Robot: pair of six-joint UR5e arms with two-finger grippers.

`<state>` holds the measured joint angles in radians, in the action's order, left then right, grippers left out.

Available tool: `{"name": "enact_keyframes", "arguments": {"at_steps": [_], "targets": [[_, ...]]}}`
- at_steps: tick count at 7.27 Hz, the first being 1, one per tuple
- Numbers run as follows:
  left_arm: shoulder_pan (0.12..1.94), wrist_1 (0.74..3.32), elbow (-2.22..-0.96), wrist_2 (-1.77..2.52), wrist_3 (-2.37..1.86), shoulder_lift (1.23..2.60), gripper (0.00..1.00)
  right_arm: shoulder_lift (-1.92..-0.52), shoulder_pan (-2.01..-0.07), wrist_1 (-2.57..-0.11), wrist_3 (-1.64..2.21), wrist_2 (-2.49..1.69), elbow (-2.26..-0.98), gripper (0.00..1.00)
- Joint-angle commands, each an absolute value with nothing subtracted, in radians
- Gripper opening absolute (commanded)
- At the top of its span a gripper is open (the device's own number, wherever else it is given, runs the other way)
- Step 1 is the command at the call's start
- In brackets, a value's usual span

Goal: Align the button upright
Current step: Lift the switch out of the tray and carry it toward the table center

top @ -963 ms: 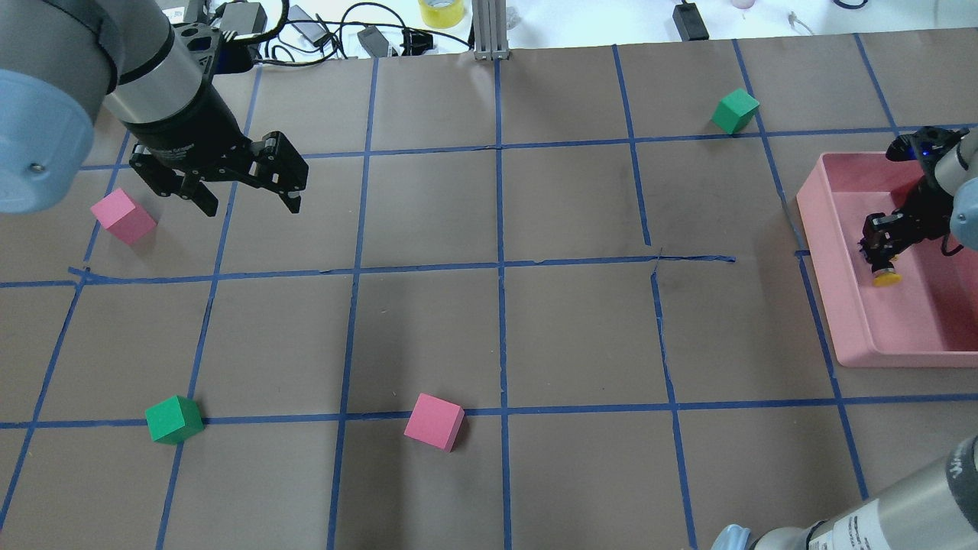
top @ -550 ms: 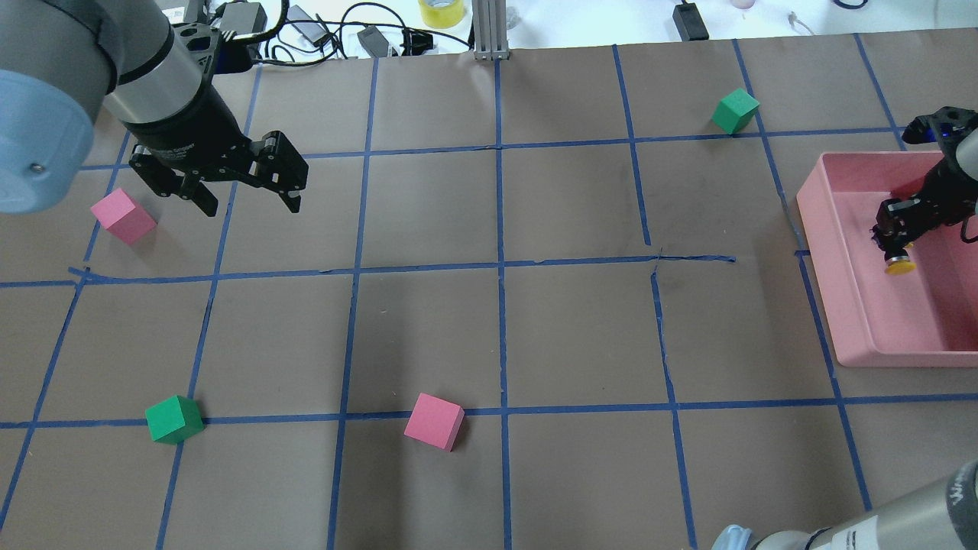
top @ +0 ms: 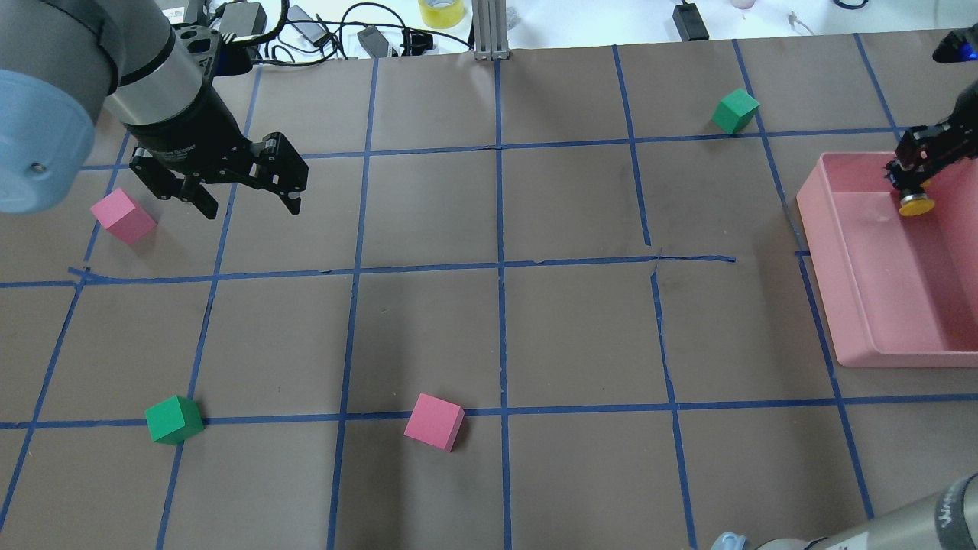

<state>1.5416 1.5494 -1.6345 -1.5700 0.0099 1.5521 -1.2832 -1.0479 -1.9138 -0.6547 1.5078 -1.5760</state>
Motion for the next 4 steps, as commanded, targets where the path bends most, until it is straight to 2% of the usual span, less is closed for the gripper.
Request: {"name": "enact_keyframes", "arguments": {"at_steps": [1, 4], "targets": [[1.540, 1.549, -1.635, -1.569, 0.008, 1.552, 1.00, -1.293, -1.185, -1.891, -0.535, 1.490, -1.537, 0.00], [1.540, 1.551, -1.643, -1.583, 0.029, 1.549, 1.00, -1.293, -1.372, -1.891, -0.248, 1.489, -1.548, 0.00]]}}
